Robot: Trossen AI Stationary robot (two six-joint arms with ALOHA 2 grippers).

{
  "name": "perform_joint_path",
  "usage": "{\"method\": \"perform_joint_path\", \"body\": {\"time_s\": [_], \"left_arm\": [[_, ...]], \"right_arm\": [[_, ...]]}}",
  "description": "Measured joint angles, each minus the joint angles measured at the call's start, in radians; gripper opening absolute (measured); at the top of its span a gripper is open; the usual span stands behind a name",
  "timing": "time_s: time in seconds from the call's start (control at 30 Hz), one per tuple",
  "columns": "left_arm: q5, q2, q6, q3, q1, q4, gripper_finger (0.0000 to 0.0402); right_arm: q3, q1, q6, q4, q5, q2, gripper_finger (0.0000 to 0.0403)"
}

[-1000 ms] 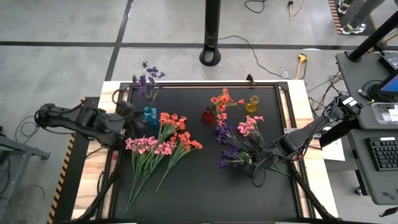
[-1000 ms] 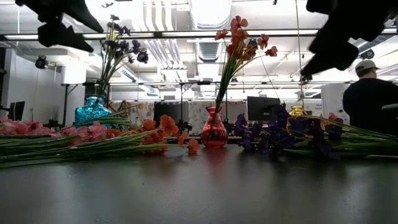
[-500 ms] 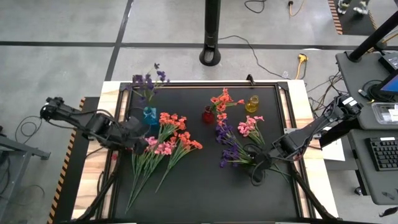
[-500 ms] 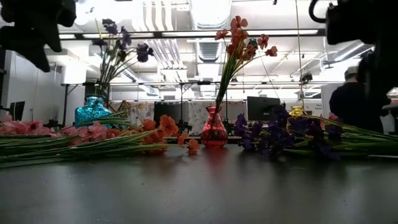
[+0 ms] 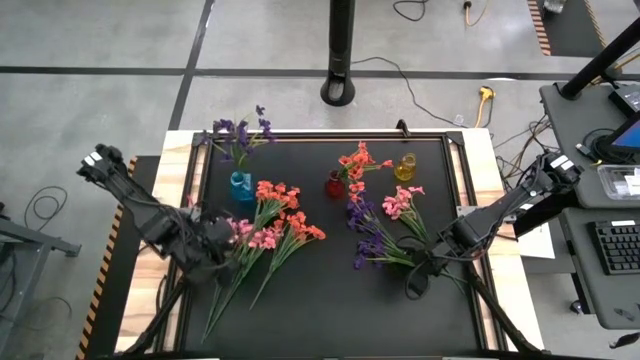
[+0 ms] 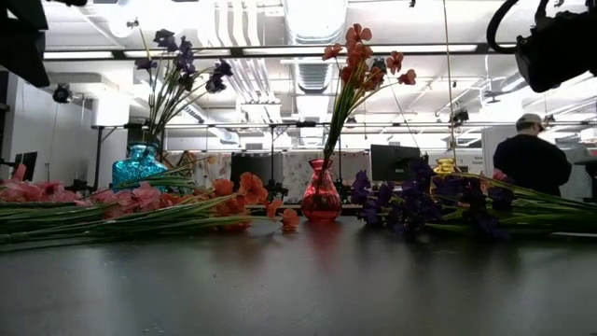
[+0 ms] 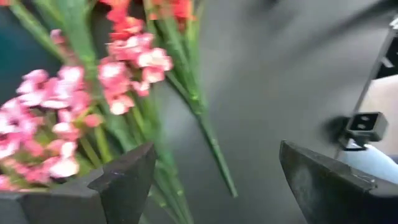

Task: Sort flowers into vase by color
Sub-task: Put the top pink flowers into the yellow vase

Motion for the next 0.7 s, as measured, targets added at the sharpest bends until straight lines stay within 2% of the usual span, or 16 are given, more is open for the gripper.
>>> {"method": "perform_joint_path", "body": {"time_s": [0.13, 0.23, 0.4, 0.5, 0.7], "left_arm": [[-0.004, 0.061, 0.007, 0.0, -0.026, 0.078, 0.0324], [-0.007, 0.111, 0.069, 0.0, -0.031, 0.184, 0.0324], [-0.064, 0.2, 0.32, 0.0, -0.03, 0.488, 0.0324], [-0.104, 0.253, 0.46, 0.019, -0.017, 0.626, 0.0324], [-0.136, 0.378, 0.669, 0.172, 0.019, 0.641, 0.0324]], "right_arm": [[0.0, 0.005, 0.02, 0.001, -0.01, 0.0, 0.0271], [0.0, 0.018, 0.03, 0.015, -0.01, 0.0, 0.0269], [0.0, 0.062, 0.03, 0.122, -0.009, 0.0, 0.0268], [0.0, 0.09, 0.03, 0.188, 0.031, 0.0, 0.0265], [0.0, 0.126, 0.004, 0.253, 0.141, 0.0, 0.0258]]}}
